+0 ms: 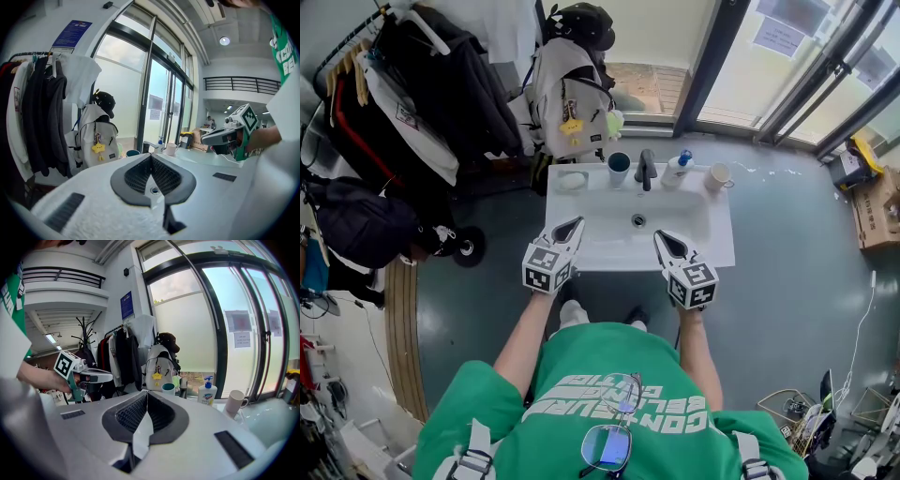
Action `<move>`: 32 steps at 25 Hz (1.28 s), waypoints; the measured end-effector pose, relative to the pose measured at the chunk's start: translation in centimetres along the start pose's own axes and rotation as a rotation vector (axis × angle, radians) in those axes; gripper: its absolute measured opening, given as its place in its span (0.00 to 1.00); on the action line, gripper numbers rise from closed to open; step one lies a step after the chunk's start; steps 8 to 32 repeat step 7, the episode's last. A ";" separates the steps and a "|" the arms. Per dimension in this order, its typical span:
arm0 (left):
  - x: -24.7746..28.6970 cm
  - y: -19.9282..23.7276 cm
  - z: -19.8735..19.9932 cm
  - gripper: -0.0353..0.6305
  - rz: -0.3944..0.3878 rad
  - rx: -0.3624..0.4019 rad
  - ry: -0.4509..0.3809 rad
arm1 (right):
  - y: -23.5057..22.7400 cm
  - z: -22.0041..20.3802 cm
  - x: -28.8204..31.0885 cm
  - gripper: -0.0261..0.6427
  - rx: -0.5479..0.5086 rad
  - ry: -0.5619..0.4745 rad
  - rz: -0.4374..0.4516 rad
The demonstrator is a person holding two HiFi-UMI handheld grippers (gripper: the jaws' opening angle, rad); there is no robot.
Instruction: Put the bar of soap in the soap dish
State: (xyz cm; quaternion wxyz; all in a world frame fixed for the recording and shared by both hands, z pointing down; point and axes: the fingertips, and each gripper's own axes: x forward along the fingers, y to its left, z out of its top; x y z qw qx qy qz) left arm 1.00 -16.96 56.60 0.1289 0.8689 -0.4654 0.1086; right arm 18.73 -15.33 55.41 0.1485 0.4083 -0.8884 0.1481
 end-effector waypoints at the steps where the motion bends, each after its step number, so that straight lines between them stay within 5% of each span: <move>1: 0.0 0.0 0.0 0.07 0.000 0.000 0.000 | 0.0 0.0 0.0 0.06 0.000 0.001 -0.001; 32: -0.1 0.0 -0.4 0.07 0.001 0.001 0.002 | 0.0 -0.3 0.1 0.06 0.004 0.007 -0.006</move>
